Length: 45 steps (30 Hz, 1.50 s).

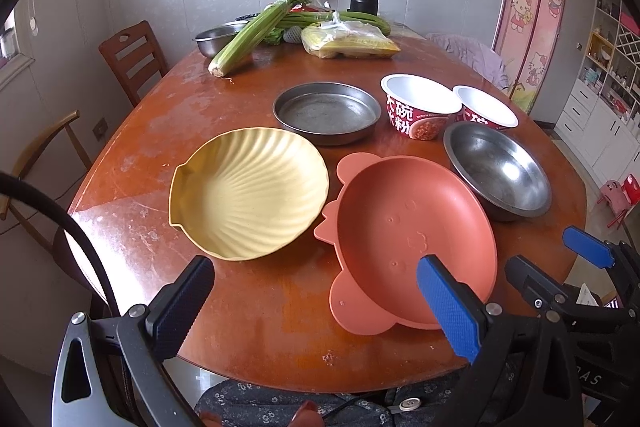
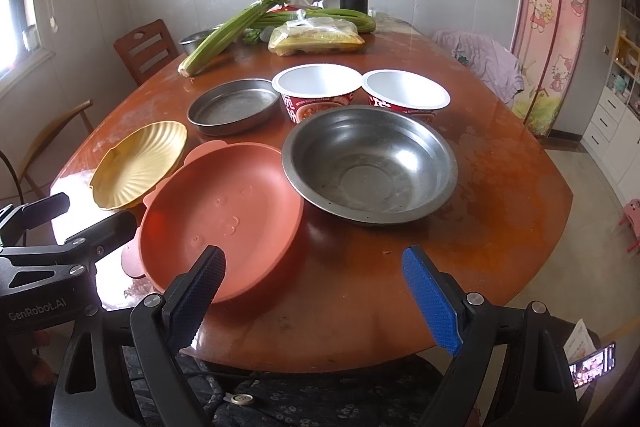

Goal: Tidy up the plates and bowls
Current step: 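Move both grippers toward the yellow scallop-shell plate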

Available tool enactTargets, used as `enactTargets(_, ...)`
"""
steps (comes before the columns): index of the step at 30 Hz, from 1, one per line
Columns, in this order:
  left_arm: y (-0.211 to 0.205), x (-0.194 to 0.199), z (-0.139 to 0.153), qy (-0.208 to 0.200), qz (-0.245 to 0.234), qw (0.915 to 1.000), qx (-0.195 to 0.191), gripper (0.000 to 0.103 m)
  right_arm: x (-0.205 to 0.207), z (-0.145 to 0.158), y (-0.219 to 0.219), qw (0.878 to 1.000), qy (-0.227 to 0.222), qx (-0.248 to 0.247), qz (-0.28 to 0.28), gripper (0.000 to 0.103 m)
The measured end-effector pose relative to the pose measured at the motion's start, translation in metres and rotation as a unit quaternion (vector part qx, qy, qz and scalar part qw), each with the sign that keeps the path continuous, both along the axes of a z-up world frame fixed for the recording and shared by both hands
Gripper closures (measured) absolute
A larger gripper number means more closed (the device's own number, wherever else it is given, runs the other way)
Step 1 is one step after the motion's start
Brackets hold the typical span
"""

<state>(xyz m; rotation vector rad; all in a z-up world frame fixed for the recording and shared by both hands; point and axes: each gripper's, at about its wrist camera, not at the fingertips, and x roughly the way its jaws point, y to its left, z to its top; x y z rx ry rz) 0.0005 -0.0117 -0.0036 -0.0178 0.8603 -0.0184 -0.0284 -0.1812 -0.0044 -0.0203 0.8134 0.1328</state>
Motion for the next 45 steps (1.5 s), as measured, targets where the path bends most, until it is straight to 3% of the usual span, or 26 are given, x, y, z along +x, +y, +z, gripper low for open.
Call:
enactTargets(35, 0.006, 0.003, 0.002, -0.001, 0.007, 1.0000, 0.001, 0.001, 0.004, 0.009, 0.006, 1.000, -0.006, 0.001, 0.020, 0.012)
enactTargets(45, 0.056, 0.015, 0.009, 0.003, 0.066, 0.9977, -0.016, 0.001, 0.034, 0.026, 0.037, 0.997, -0.011, -0.005, 0.071, 0.012)
